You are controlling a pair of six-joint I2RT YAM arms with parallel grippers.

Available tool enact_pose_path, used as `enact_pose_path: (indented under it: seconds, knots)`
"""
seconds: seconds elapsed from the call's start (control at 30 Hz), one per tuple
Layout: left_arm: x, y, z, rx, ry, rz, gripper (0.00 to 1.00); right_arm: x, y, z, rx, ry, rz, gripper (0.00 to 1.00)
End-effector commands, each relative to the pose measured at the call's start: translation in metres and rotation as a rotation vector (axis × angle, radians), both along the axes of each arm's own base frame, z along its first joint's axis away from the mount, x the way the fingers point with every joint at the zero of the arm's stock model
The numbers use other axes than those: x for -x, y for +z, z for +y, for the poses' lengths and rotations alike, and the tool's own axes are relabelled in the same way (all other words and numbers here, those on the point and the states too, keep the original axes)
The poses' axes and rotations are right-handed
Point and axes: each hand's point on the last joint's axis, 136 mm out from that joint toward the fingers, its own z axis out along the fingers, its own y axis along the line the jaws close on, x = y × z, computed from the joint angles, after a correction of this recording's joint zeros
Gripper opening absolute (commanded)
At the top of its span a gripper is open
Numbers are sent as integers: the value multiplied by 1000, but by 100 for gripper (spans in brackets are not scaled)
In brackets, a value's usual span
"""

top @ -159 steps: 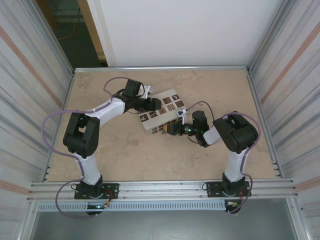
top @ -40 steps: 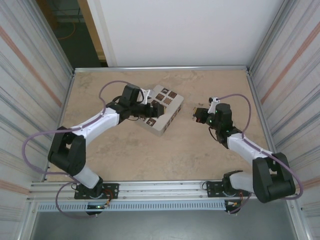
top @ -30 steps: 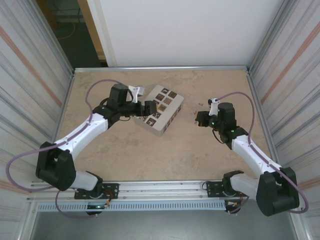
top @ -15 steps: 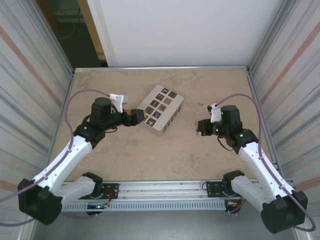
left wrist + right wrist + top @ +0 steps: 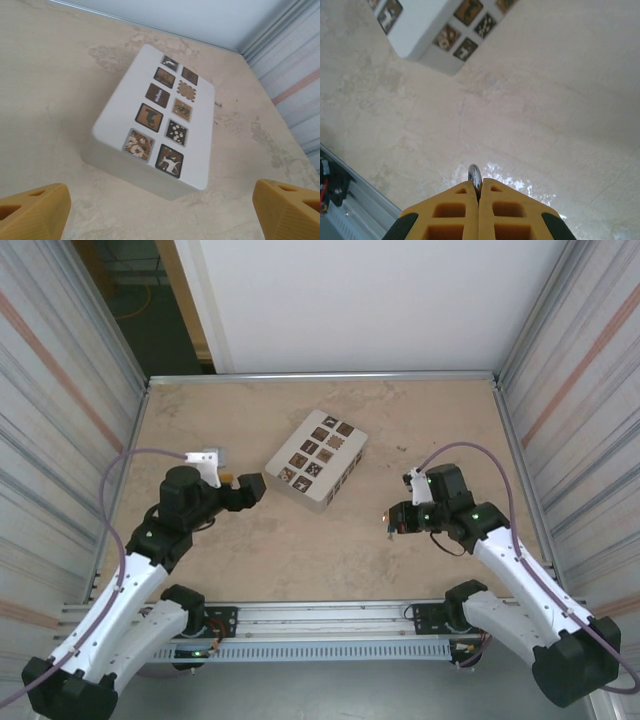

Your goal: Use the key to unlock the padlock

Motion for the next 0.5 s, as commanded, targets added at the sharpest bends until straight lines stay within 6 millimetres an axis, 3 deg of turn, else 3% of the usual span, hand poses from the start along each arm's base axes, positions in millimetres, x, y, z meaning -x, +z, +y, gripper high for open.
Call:
enact_pose_path:
  seconds: [0.0, 0.47]
  knots:
    - [2, -7, 14, -7, 63, 9, 94, 9, -16, 3, -11, -11, 69, 0]
    - [3, -12, 23, -16, 103, 15, 96, 11, -68, 17, 13, 35, 200, 0]
